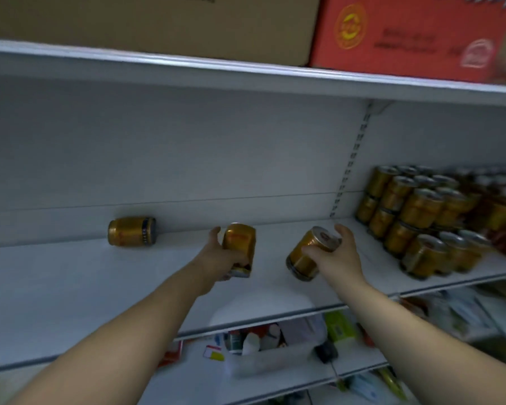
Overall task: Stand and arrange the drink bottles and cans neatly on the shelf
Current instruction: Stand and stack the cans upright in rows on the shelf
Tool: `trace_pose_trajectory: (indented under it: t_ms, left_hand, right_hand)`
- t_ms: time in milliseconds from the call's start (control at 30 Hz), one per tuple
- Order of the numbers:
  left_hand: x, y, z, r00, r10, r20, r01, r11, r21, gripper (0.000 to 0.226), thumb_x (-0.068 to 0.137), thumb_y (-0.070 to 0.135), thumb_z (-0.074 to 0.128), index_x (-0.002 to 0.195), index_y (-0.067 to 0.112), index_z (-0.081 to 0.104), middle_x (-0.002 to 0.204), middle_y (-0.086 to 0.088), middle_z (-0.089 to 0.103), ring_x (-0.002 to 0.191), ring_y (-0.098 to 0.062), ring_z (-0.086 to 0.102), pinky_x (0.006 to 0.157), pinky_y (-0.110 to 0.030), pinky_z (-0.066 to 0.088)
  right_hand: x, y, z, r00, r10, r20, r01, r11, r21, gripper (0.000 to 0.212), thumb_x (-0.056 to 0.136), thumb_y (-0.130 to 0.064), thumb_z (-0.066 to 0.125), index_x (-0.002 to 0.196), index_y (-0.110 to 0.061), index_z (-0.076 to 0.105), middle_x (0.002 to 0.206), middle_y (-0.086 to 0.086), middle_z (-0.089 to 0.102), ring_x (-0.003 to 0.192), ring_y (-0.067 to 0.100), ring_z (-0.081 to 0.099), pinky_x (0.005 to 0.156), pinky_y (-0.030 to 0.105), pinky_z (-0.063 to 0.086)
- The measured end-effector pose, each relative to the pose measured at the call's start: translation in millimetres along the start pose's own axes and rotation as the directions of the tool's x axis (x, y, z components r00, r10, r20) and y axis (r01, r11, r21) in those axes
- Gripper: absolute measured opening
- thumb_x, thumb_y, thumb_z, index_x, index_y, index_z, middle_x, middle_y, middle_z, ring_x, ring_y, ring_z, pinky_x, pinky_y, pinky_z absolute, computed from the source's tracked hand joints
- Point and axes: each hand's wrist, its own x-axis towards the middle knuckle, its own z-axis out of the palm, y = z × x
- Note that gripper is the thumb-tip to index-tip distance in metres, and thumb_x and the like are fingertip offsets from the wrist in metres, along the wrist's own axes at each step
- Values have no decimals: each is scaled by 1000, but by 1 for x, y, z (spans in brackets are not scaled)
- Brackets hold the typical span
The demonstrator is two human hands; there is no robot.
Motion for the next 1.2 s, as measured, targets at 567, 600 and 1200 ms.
trace_pose_trajectory:
  t_ms: [567,600,1200]
  left_hand:
    - [-52,108,362,942,309,132,-252,909,-330,62,80,13,72,130,25,36,120,-6,56,103,-27,60,84,-44,54]
    - [-52,111,377,938,325,118,-281,916,-287,74,76,9,74,135,27,33,122,-5,54,106,-27,58,90,-47,51]
    - [13,131,430,800,592,-96,-593,805,18,71,68,1,77,107,49,42,104,13,61,89,0,63,71,-19,50]
  right_hand:
    - [23,47,-354,957,-79,-281,74,997,-29,73,75,-37,82,136,-17,46,127,2,53,108,21,54,82,32,44]
    - [26,52,-371,960,-75,-271,67,997,-37,73,74,-38,82,136,-18,46,126,2,53,109,21,54,82,32,44]
    - [185,67,-398,984,-173,-50,169,982,-79,52,79,-24,79,123,-22,50,91,-20,49,85,3,52,66,15,39]
